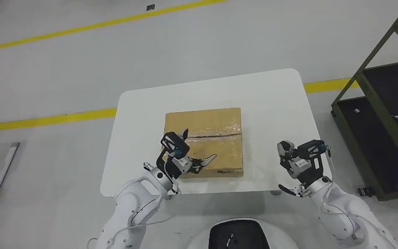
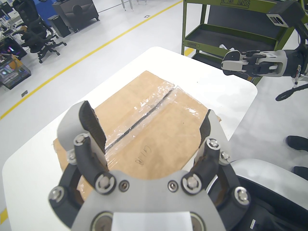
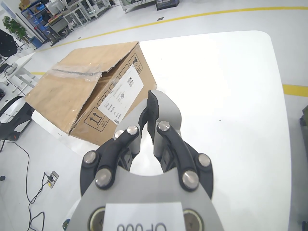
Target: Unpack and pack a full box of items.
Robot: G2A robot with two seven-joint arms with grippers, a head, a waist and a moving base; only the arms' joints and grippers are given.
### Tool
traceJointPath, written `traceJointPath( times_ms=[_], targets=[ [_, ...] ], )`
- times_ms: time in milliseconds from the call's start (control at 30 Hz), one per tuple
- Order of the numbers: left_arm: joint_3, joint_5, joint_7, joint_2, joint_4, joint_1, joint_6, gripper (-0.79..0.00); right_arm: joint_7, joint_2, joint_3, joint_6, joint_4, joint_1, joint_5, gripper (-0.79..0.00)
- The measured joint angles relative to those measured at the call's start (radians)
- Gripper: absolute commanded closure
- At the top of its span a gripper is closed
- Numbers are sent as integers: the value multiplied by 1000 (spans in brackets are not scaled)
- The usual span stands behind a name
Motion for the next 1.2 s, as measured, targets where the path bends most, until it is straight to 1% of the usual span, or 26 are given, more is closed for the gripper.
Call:
traceJointPath(
  times_ms=[67, 133, 267, 300, 400, 433, 467, 500, 533, 733, 900, 967, 1033, 1100, 1200],
  targets=[
    [34, 37, 0, -4, 11, -37, -25, -785, 0, 0, 1, -3, 3, 0, 1, 0],
    [86, 72, -15, -11, 40, -92, -39, -785, 3, 0, 2, -5, 5, 2, 1, 0],
    [193, 141, -74, -33, 106, -208, -28, -785, 5, 0, 5, -6, 4, 4, -1, 0],
    [224, 158, -96, -40, 125, -243, -23, -757, 5, 0, 7, -6, 2, 2, -1, 0],
    [289, 194, -133, -56, 173, -312, -14, -634, 3, 0, 12, -5, -2, -6, -3, 0],
    [305, 205, -144, -60, 184, -329, -16, -533, 2, 0, 14, -4, -3, -8, -3, 0],
    [320, 228, -154, -63, 193, -346, -23, -456, 1, 0, 16, -3, -4, -12, -3, 0],
    [336, 266, -162, -66, 205, -363, -34, -440, 0, 0, 19, -1, -6, -16, -2, 0],
    [346, 287, -162, -67, 215, -371, -39, -409, -1, 0, 22, 0, -8, -18, 0, 0],
    [380, 334, -176, -77, 252, -392, -58, -369, -3, 0, 31, 5, -16, -30, 2, 0],
    [404, 398, -191, -82, 270, -411, -89, -376, -3, 0, 32, 8, -20, -32, 3, 0],
    [409, 414, -192, -84, 274, -415, -97, -422, -2, 0, 32, 7, -20, -32, 3, 0],
    [414, 431, -194, -86, 276, -418, -105, -419, -2, -1, 32, 5, -21, -31, 2, 0],
    [421, 453, -195, -88, 274, -424, -115, -391, -2, -1, 32, 5, -20, -31, 2, 0],
    [429, 481, -192, -90, 277, -429, -124, -369, -1, -1, 31, 5, -21, -30, 5, 0]
  ],
)
